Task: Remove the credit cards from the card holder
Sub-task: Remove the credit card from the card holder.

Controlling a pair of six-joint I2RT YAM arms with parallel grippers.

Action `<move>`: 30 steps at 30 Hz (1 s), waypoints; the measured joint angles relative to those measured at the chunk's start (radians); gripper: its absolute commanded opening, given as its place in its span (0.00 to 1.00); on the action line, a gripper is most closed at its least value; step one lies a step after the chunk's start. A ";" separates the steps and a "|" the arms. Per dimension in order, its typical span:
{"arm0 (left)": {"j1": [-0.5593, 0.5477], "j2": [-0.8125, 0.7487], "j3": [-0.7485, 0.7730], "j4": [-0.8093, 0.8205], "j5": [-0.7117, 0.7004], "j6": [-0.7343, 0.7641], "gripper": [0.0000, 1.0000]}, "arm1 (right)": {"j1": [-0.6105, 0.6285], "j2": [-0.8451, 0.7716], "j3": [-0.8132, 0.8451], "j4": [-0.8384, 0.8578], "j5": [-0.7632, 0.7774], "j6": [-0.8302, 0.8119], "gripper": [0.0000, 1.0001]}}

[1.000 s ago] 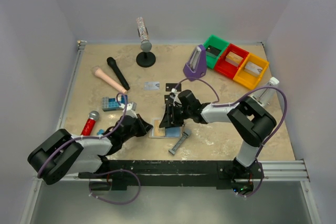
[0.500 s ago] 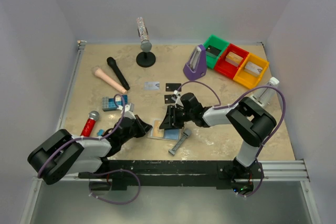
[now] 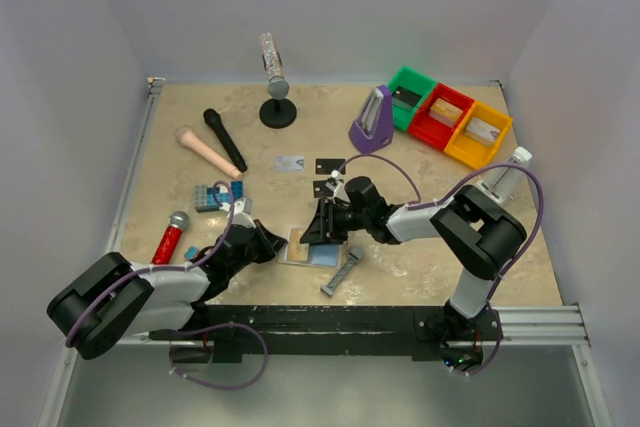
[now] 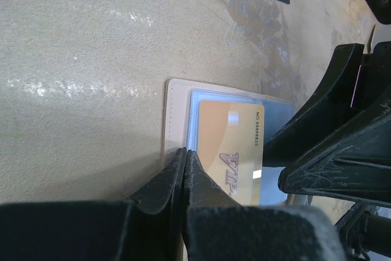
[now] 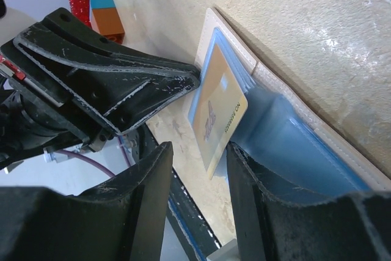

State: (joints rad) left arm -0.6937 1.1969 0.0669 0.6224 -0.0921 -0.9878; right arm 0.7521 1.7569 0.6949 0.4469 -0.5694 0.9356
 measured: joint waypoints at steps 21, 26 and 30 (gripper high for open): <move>-0.008 -0.017 0.000 -0.020 -0.008 -0.008 0.00 | 0.000 0.038 0.007 0.036 -0.027 0.041 0.45; -0.013 -0.017 -0.007 -0.011 -0.005 -0.016 0.00 | 0.000 0.038 0.008 0.035 -0.027 0.048 0.45; -0.014 -0.017 -0.009 -0.006 -0.003 -0.017 0.00 | 0.000 0.039 0.009 0.041 -0.027 0.065 0.45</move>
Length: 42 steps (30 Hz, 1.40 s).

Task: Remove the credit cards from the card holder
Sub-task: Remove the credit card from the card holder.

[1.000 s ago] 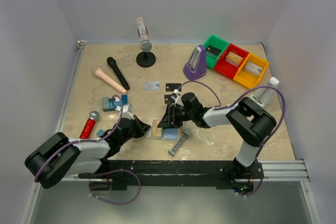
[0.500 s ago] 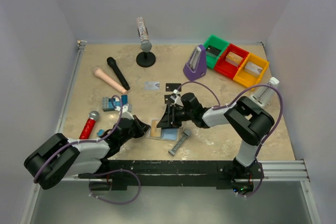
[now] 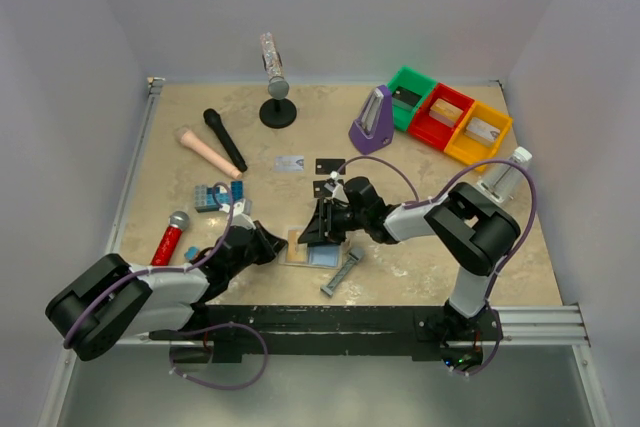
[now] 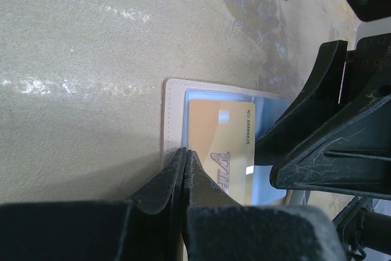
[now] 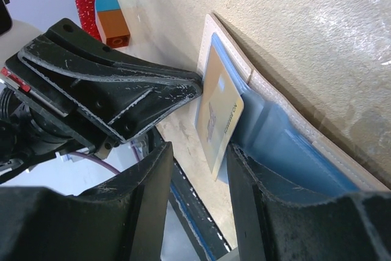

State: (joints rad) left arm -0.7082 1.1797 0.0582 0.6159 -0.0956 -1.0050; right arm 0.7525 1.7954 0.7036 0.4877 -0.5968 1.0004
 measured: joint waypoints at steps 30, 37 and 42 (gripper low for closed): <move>-0.020 0.071 -0.006 0.110 0.048 -0.029 0.00 | 0.017 0.066 0.053 0.017 -0.027 0.047 0.45; -0.022 0.063 -0.006 0.109 0.041 -0.041 0.00 | 0.021 0.043 0.054 -0.055 -0.023 0.008 0.45; -0.022 0.062 -0.006 0.109 0.034 -0.055 0.00 | 0.021 0.003 0.054 -0.102 -0.021 -0.019 0.44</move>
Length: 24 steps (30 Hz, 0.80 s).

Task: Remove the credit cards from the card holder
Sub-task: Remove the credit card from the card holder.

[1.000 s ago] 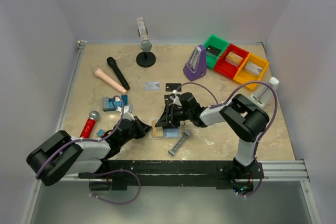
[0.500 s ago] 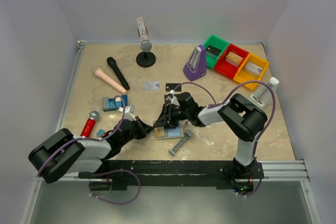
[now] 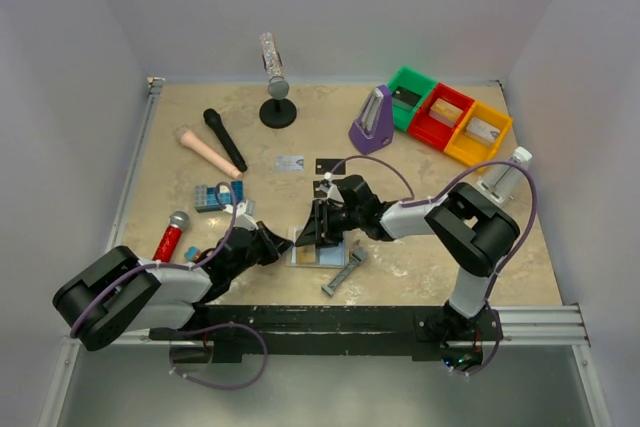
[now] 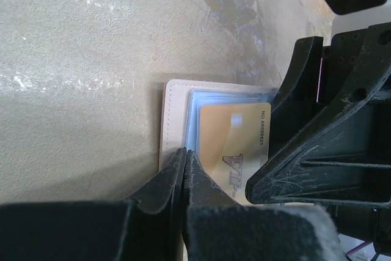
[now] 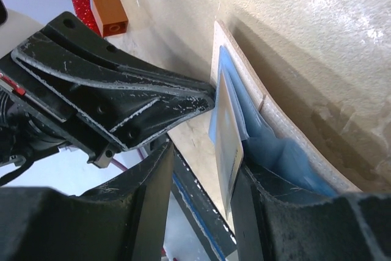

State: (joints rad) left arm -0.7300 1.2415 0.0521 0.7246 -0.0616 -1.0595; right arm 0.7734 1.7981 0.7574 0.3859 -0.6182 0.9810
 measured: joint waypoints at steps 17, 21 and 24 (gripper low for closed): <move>0.000 -0.004 0.000 -0.019 -0.041 -0.006 0.00 | -0.002 -0.068 0.000 -0.081 0.011 -0.043 0.38; 0.000 -0.007 0.000 -0.027 -0.047 -0.006 0.00 | -0.006 -0.072 -0.006 -0.086 0.020 -0.048 0.36; 0.000 -0.009 0.000 -0.033 -0.050 -0.008 0.00 | -0.010 -0.078 -0.014 -0.092 0.023 -0.051 0.36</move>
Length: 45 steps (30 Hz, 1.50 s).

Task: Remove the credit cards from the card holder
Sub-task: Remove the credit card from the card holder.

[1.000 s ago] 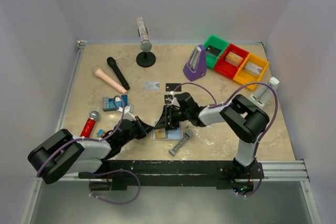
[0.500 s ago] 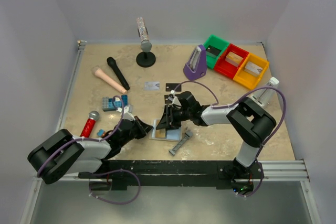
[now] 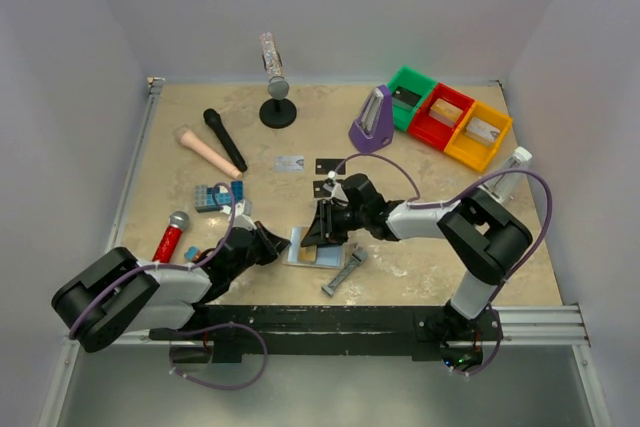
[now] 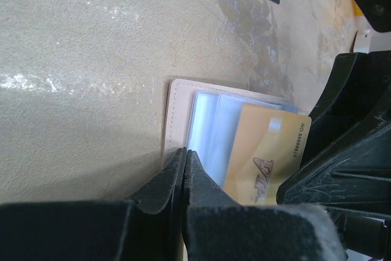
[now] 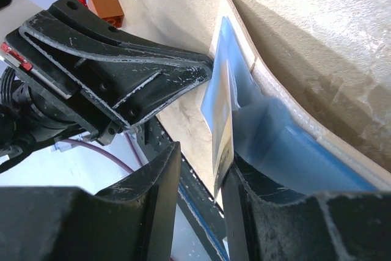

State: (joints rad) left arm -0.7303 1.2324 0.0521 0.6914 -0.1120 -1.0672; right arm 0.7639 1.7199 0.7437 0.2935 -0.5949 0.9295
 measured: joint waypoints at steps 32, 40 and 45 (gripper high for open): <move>-0.003 -0.106 0.000 -0.094 -0.034 0.001 0.00 | -0.029 -0.034 -0.018 -0.053 0.019 -0.034 0.00; -0.003 -0.148 0.000 -0.134 -0.055 0.003 0.00 | -0.051 -0.039 -0.018 -0.103 0.032 -0.043 0.00; -0.003 -0.153 0.000 -0.148 -0.061 0.003 0.00 | -0.072 -0.062 -0.018 -0.153 0.042 -0.057 0.00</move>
State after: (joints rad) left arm -0.7338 1.0790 0.0521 0.5438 -0.1726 -1.0637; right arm 0.6922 1.6581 0.7258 0.1410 -0.5529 0.8726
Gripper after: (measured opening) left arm 0.020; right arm 0.011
